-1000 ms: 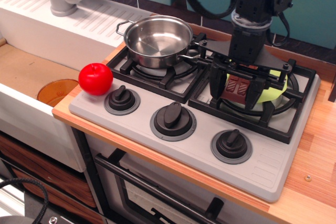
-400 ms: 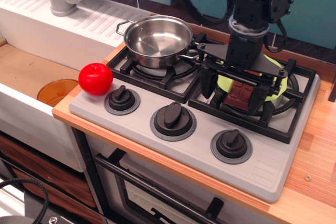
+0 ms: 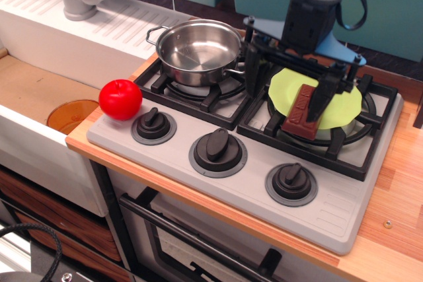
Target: Put chocolate on plate and apple in pot or pan on stove
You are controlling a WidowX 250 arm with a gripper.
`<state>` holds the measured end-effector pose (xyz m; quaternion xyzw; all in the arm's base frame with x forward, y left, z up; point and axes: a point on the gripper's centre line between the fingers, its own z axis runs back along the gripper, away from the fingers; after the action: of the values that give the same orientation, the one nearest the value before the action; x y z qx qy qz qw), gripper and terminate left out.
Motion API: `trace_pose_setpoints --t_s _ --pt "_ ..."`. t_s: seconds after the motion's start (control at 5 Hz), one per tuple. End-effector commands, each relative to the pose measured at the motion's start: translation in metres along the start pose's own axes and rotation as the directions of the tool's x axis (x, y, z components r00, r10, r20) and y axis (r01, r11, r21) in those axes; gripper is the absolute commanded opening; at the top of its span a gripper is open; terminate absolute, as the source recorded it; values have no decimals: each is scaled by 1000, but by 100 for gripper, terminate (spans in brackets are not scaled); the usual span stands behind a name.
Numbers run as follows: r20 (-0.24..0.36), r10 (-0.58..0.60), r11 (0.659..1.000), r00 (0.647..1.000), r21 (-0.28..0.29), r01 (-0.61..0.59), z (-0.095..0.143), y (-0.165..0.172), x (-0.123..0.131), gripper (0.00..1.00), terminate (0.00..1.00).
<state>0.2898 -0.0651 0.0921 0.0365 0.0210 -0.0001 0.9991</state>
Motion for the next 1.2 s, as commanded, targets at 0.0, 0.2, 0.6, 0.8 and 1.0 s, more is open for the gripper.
trace_pose_setpoints --t_s 0.0,0.2,0.6,0.8,1.0 --pt "77 7 1000 997 -16 -6 24 1 7 100 0" --pt "77 7 1000 997 -16 -6 24 1 7 100 0" --pt "85 49 998 995 25 -51 34 38 -3 100 0" --pt "112 44 989 993 132 -59 43 71 -7 100 0" --pt "131 41 991 991 124 -57 40 93 -10 100 0"
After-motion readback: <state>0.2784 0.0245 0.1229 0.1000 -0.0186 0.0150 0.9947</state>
